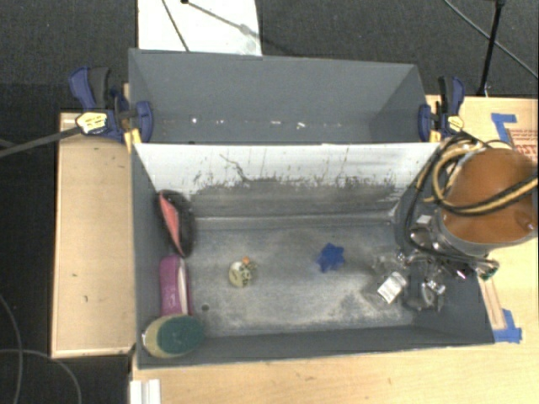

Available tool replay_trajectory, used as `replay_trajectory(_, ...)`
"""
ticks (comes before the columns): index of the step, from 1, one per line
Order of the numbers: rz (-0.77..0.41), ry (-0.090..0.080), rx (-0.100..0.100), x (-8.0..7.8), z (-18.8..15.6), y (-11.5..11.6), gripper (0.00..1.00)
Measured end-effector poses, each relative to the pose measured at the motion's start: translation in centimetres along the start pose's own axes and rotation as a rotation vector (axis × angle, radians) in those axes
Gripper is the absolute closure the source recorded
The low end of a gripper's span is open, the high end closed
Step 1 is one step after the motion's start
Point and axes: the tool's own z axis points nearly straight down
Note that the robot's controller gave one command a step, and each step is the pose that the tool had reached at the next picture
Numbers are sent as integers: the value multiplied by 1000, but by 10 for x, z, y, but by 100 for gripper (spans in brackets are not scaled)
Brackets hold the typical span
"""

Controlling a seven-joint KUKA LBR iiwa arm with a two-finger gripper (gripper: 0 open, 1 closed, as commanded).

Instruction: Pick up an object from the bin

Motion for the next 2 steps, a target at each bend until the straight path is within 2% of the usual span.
replay_trajectory(1, 1, 4, 11, 4, 0, -4, 100)
replay_trajectory(2, 50, -1, 21, -6, -126, 0, 100)
